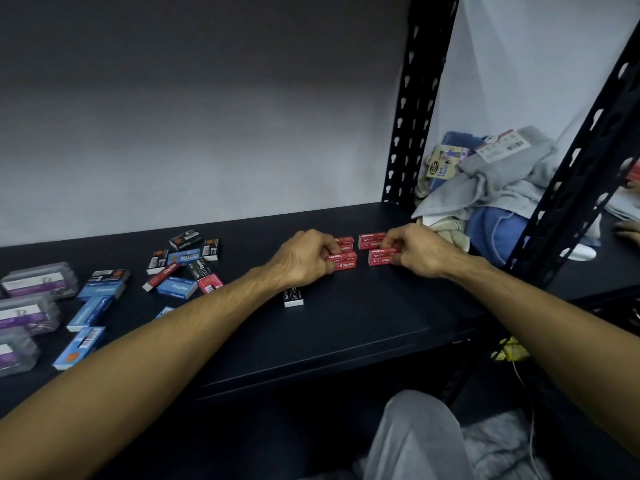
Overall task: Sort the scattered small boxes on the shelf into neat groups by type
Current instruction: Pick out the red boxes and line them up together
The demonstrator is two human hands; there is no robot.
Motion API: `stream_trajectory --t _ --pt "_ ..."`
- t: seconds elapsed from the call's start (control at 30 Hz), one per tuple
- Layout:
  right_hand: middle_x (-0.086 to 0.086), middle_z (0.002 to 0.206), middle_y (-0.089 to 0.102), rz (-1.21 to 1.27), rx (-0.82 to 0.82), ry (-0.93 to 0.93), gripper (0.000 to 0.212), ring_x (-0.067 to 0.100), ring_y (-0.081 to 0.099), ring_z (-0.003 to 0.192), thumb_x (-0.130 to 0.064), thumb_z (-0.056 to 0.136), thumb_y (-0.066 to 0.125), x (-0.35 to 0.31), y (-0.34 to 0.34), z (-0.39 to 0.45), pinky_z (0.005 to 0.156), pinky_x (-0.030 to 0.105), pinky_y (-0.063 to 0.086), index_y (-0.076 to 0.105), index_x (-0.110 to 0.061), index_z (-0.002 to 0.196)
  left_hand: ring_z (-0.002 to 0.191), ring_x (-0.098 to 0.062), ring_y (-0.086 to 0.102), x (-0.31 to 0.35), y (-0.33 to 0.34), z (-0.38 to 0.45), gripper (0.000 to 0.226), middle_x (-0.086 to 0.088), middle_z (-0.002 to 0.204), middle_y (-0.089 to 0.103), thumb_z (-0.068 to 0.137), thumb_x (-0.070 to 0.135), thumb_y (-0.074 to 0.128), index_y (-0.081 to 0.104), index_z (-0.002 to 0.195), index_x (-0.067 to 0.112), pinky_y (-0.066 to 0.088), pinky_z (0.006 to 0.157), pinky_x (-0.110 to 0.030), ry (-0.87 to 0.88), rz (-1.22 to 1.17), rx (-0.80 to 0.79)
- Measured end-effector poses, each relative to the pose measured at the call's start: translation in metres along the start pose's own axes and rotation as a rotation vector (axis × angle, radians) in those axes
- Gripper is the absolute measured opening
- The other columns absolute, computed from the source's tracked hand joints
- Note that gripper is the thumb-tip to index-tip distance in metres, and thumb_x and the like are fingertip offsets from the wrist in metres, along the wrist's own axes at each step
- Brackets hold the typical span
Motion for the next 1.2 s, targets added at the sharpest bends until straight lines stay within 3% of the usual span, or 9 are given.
stream_trajectory --t 0.13,0.27,0.5,0.63,0.77,1.0,1.2 --pt "-0.011 0.086 0.069 0.012 -0.005 0.007 0.021 0.005 0.065 0.075 -0.009 0.084 0.072 0.001 -0.001 0.000 0.079 0.029 0.055 0.067 -0.028 0.091 0.078 -0.011 0.065 0.000 0.000 0.000 0.024 0.004 0.086 0.069 0.084 0.022 0.074 0.070 0.108 0.021 0.055 0.081 -0.031 0.009 -0.007 -0.005" --pt "-0.008 0.096 0.065 0.013 -0.005 0.004 0.030 0.007 0.062 0.080 -0.012 0.082 0.075 -0.005 -0.004 -0.004 0.079 0.028 0.053 0.065 -0.025 0.107 0.078 -0.008 0.061 0.002 -0.004 -0.006 0.036 0.006 0.090 0.065 0.085 0.032 0.073 0.065 0.119 0.022 0.055 0.081 -0.033 0.025 -0.002 0.000" --pt "-0.002 0.110 0.051 -0.072 0.133 -0.075 0.035 0.015 0.056 0.097 -0.021 0.083 0.075 -0.038 -0.016 -0.011 0.083 0.030 0.049 0.065 -0.019 0.117 0.077 -0.003 0.056 -0.012 -0.039 -0.026 0.042 0.009 0.096 0.060 0.086 0.048 0.068 0.063 0.122 0.027 0.054 0.078 -0.033 0.020 0.035 0.071" --pt "-0.002 0.113 0.051 -0.080 0.133 -0.147 0.034 0.013 0.053 0.099 -0.025 0.086 0.072 -0.072 -0.013 -0.010 0.085 0.029 0.047 0.064 -0.019 0.118 0.087 -0.011 0.062 -0.035 -0.078 -0.046 0.035 0.008 0.095 0.063 0.087 0.043 0.068 0.065 0.118 0.025 0.052 0.080 -0.031 -0.044 0.053 0.097" --pt "-0.002 0.111 0.058 -0.076 0.114 -0.223 0.029 0.013 0.056 0.099 -0.025 0.085 0.071 -0.112 -0.001 -0.003 0.089 0.033 0.049 0.066 -0.020 0.113 0.087 -0.009 0.064 -0.069 -0.116 -0.074 0.029 0.005 0.097 0.068 0.089 0.037 0.069 0.069 0.113 0.021 0.050 0.078 -0.026 -0.133 0.043 0.119" --pt "-0.007 0.103 0.058 -0.020 0.039 -0.322 0.024 0.013 0.059 0.098 -0.027 0.087 0.069 -0.180 0.034 0.009 0.087 0.036 0.051 0.067 -0.020 0.110 0.090 -0.015 0.067 -0.129 -0.160 -0.120 0.017 0.003 0.095 0.074 0.091 0.029 0.067 0.072 0.104 0.019 0.055 0.085 -0.037 -0.270 0.093 0.136" --pt "-0.008 0.101 0.064 -0.025 -0.077 -0.355 0.024 0.012 0.061 0.089 -0.031 0.088 0.068 -0.223 0.072 0.022 0.084 0.036 0.054 0.066 -0.024 0.111 0.091 -0.012 0.065 -0.159 -0.173 -0.142 0.013 0.006 0.097 0.072 0.092 0.023 0.067 0.072 0.103 0.019 0.049 0.079 -0.027 -0.310 0.100 0.116"
Point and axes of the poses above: each hand's wrist, its own z-axis towards the middle knuckle, its own y-axis out of the palm, x = y × z, the point moved 5 cm from there along z, towards the middle knuckle
